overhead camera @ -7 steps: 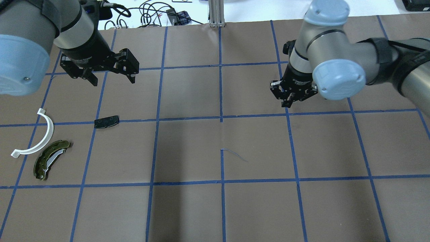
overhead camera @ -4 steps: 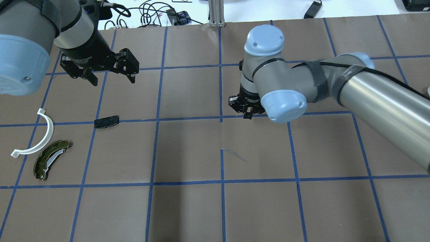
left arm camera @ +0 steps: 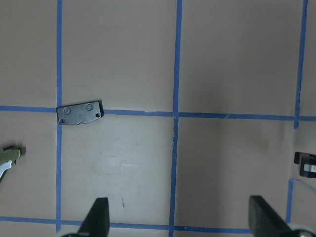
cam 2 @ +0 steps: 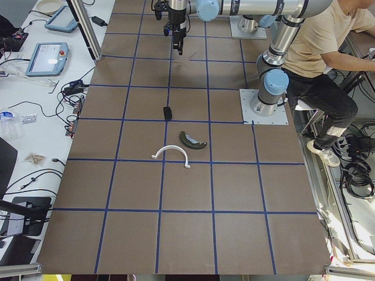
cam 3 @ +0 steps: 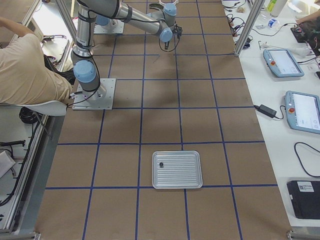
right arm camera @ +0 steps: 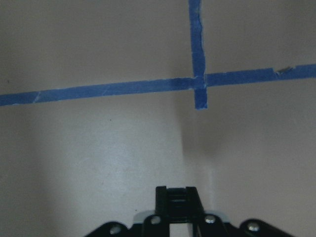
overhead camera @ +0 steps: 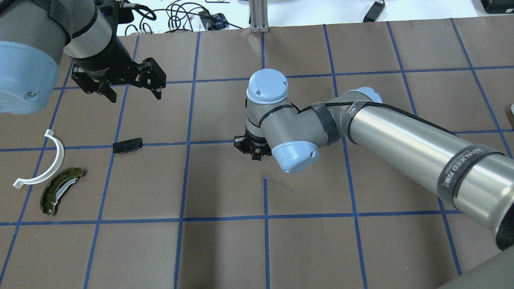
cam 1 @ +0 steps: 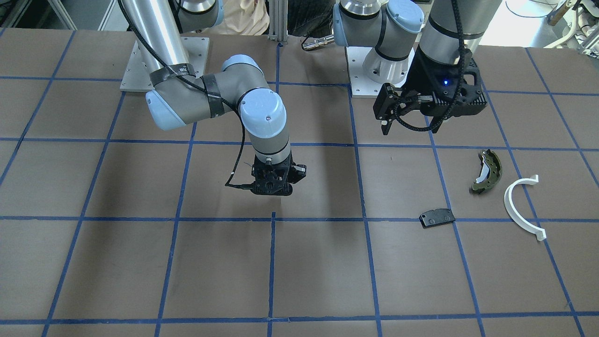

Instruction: Place bearing gear from tray to pile

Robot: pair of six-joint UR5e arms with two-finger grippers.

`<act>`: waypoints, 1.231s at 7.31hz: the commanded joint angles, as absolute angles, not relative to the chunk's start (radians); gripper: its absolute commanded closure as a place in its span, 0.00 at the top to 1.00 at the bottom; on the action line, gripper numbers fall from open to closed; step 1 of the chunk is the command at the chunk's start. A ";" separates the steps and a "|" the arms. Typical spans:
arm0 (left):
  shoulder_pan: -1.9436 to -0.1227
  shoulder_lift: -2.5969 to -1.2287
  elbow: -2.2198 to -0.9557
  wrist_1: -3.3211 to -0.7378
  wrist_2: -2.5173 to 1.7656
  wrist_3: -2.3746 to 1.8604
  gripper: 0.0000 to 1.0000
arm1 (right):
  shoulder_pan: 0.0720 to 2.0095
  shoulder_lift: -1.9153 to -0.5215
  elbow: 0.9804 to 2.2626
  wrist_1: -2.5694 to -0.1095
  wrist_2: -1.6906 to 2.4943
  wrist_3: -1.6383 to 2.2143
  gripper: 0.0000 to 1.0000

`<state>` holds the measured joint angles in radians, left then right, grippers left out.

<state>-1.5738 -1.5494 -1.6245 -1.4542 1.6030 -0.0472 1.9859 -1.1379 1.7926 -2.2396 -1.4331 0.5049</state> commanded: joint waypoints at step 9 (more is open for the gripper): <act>-1.582 -1.611 -1.621 -1.388 1.591 -0.041 1.00 | 1.858 -1.297 1.845 -2.243 -1.542 0.264 1.00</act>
<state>-1.5803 -1.5919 -1.6221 -1.4084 1.5986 -0.0423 1.9183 -1.2416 1.8451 -2.2859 -1.5186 0.3367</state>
